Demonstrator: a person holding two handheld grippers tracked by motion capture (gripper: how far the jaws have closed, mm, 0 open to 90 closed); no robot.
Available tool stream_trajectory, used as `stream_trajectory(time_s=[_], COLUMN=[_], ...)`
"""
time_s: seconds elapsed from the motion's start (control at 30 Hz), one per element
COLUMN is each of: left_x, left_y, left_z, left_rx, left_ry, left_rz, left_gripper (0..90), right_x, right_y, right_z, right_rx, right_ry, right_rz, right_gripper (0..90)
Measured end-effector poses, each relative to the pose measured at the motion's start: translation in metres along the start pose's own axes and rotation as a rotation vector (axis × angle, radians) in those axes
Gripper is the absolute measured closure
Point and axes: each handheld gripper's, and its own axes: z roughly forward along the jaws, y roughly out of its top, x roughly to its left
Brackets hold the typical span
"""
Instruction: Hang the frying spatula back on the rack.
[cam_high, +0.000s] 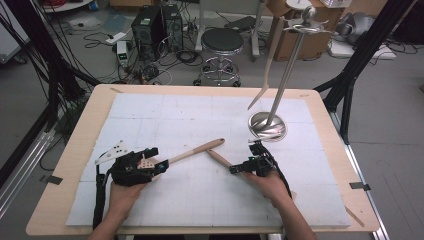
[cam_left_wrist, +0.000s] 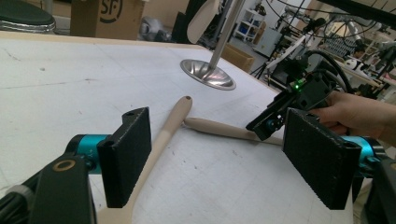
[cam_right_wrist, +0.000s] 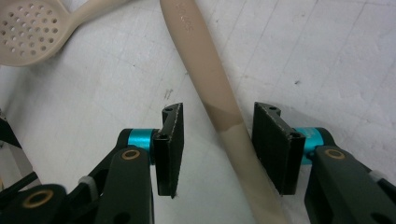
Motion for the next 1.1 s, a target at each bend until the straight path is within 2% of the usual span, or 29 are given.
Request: stream_trajectory(time_s=[0.37,0.6,0.77,1.0,1.1], left_x=[0.000,-0.002,-0.001,0.001,0.000], left_y=[0.000,0.000,-0.001,-0.001,-0.001], left_z=[0.001,0.001,0.000,-0.002,-0.001], left_rx=[0.006,0.007,0.010,0.009,0.008], left_ry=[0.002,-0.001,0.001,0.005,0.003], left_rz=[0.001,0.001,0.004,-0.003,-0.005], left_gripper=[24.6,24.6,24.6,24.6,24.6], right_x=[0.006,0.008,0.010,0.012,0.015], right_y=[0.001,-0.002,-0.004,-0.008,-0.011], right_z=[0.002,0.003,0.003,-0.002,-0.003], right_rx=[0.018,0.004,-0.007,0.043,0.052], right_ry=[-0.051,-0.091,-0.100,-0.088,-0.105], right_rz=[-0.060,-0.100,-0.130,-0.168,-0.190], right_gripper=[57.7,63.1,62.6,61.1,60.6])
